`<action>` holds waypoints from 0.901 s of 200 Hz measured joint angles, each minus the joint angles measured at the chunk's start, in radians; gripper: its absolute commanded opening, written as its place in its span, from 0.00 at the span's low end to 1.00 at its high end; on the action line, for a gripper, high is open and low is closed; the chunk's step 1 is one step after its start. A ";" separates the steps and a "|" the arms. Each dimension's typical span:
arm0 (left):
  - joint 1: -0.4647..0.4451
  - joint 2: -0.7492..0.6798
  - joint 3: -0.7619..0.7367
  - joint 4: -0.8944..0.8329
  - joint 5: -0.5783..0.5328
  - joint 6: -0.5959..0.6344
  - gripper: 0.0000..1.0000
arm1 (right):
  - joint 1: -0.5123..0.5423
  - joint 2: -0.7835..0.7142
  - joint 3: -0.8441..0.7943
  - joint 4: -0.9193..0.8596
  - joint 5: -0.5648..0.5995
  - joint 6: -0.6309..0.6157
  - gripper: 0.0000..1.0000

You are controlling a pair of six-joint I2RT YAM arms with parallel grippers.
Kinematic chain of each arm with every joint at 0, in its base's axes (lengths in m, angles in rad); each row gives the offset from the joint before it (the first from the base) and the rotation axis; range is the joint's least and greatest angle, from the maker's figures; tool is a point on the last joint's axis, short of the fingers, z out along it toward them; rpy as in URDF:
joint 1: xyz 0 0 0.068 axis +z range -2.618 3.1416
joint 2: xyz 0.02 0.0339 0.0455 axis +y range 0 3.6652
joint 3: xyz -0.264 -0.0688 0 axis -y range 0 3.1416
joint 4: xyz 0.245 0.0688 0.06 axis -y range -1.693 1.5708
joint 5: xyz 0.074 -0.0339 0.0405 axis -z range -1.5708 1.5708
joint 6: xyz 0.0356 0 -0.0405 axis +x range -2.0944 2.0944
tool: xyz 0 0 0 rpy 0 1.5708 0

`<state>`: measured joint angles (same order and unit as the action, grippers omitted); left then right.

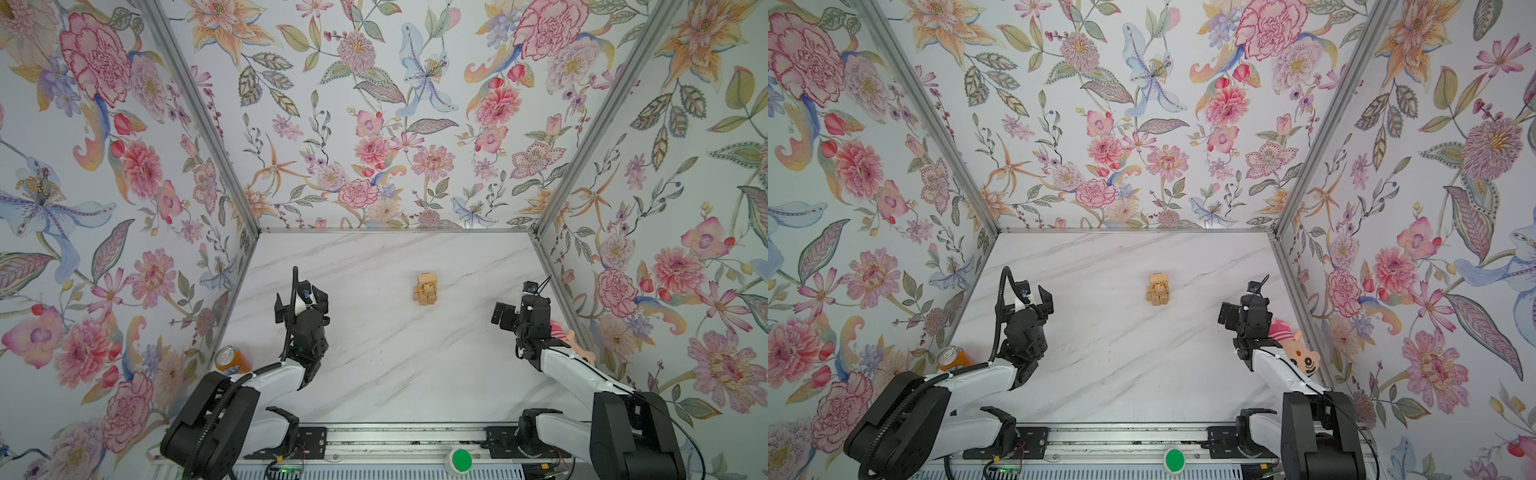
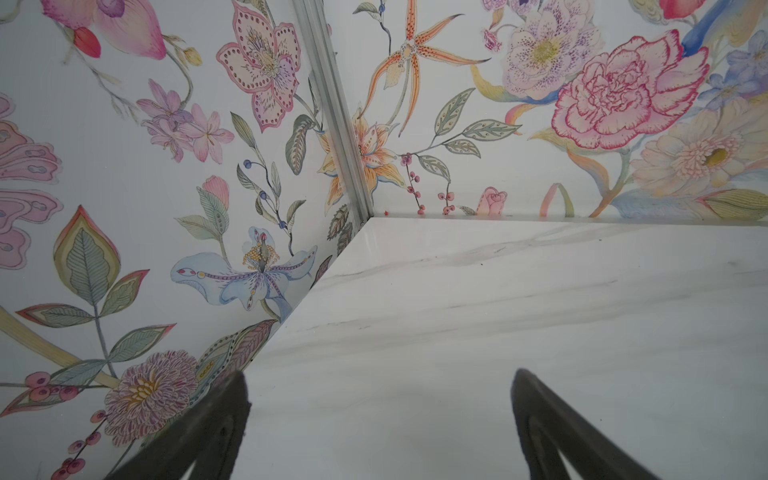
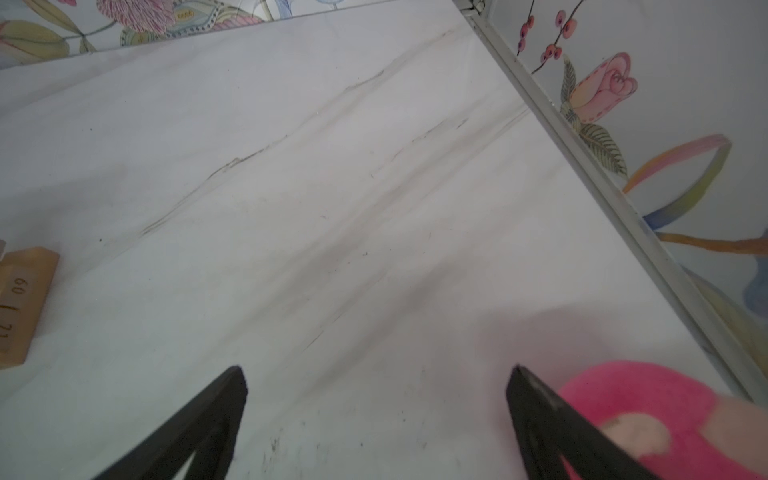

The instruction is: Build the wood block tower

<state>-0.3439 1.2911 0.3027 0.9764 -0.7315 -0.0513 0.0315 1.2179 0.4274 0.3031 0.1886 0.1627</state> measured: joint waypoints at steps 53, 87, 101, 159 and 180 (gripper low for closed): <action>0.220 0.010 0.000 0.040 0.189 -0.042 0.99 | -0.048 0.183 -0.015 0.256 -0.005 -0.029 0.99; 0.220 -0.006 -0.008 0.007 0.228 -0.043 0.99 | -0.059 0.232 -0.011 0.374 -0.024 -0.058 0.99; 0.220 -0.006 -0.063 0.065 0.232 -0.046 0.99 | -0.050 0.246 -0.020 0.439 -0.031 -0.081 0.99; 0.221 0.115 -0.193 0.327 0.257 -0.021 0.99 | -0.014 0.282 -0.095 0.641 -0.056 -0.143 0.99; 0.222 0.193 -0.183 0.372 0.290 -0.003 0.99 | 0.014 0.307 -0.126 0.728 -0.031 -0.166 0.99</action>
<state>-0.1223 1.4845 0.1192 1.3479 -0.4416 -0.0547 0.0456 1.5253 0.3019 1.0309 0.1577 -0.0036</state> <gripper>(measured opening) 0.994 0.992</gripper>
